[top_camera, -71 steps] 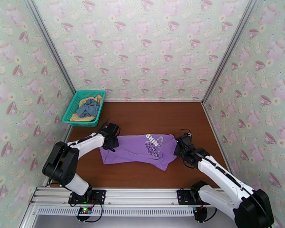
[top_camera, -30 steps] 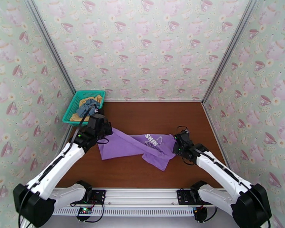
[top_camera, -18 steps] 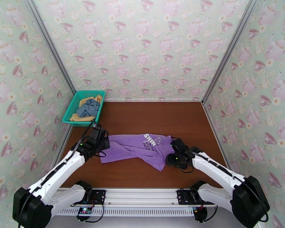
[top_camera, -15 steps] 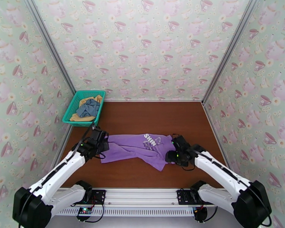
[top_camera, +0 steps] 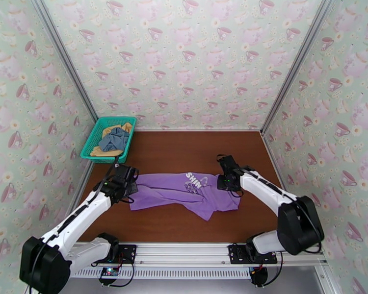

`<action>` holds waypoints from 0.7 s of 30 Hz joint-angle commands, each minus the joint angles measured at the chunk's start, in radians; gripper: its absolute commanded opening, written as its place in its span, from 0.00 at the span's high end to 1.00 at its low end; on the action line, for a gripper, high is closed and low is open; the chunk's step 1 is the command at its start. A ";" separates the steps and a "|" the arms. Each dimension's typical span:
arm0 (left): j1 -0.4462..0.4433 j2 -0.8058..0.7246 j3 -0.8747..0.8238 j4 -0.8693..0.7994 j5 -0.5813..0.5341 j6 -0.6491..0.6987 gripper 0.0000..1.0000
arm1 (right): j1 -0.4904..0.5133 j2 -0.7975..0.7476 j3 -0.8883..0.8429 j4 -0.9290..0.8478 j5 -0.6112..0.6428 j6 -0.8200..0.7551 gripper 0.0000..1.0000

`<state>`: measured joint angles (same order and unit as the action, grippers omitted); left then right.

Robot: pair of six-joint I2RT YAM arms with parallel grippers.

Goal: Fold and stack the mixed laundry pile

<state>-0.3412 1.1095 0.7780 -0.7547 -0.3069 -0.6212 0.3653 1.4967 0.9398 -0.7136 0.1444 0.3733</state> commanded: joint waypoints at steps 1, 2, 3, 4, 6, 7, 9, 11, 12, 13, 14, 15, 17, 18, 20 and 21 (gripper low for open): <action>0.011 0.003 0.019 0.020 0.009 0.008 1.00 | -0.011 0.042 0.035 0.071 -0.007 -0.049 0.61; 0.011 0.001 0.016 0.019 0.012 0.007 1.00 | -0.013 0.053 0.034 0.077 -0.009 -0.050 0.62; 0.013 0.000 0.013 0.021 0.014 0.007 1.00 | -0.017 0.064 0.034 0.085 -0.011 -0.051 0.63; 0.014 0.000 0.011 0.021 0.015 0.008 1.00 | -0.018 0.074 0.033 0.089 -0.012 -0.053 0.63; 0.015 -0.003 0.010 0.022 0.020 0.007 1.00 | -0.024 0.094 0.031 0.103 -0.015 -0.059 0.63; 0.016 -0.003 0.009 0.023 0.020 0.007 1.00 | -0.026 0.102 0.030 0.107 -0.015 -0.061 0.64; 0.018 -0.003 0.007 0.024 0.023 0.007 1.00 | -0.031 0.116 0.031 0.115 -0.019 -0.063 0.68; 0.018 -0.005 0.006 0.026 0.026 0.007 1.00 | -0.031 0.125 0.034 0.117 -0.029 -0.062 0.73; 0.017 -0.005 0.006 0.026 0.027 0.006 1.00 | -0.031 0.126 0.033 0.120 -0.035 -0.061 0.77; 0.017 -0.005 0.006 0.026 0.028 0.005 1.00 | -0.031 0.123 0.030 0.121 -0.041 -0.057 0.80; 0.018 -0.004 0.004 0.027 0.029 0.005 1.00 | -0.031 0.121 0.029 0.121 -0.048 -0.054 0.85; 0.018 -0.005 0.004 0.028 0.031 0.006 1.00 | -0.031 0.114 0.027 0.120 -0.050 -0.050 0.89; 0.019 -0.005 0.004 0.029 0.034 0.003 1.00 | -0.031 0.096 0.024 0.110 -0.052 -0.044 0.95; 0.020 -0.006 0.003 0.031 0.036 0.004 1.00 | -0.032 0.086 0.025 0.102 -0.053 -0.042 0.97; 0.018 -0.008 0.004 0.029 0.037 0.002 1.00 | -0.031 0.053 0.025 0.082 -0.052 -0.035 1.00; 0.019 -0.009 0.004 0.029 0.037 0.002 1.00 | -0.031 0.034 0.026 0.070 -0.050 -0.032 1.00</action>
<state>-0.3286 1.1099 0.7776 -0.7418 -0.2840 -0.6212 0.3386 1.5940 0.9443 -0.6151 0.1062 0.3290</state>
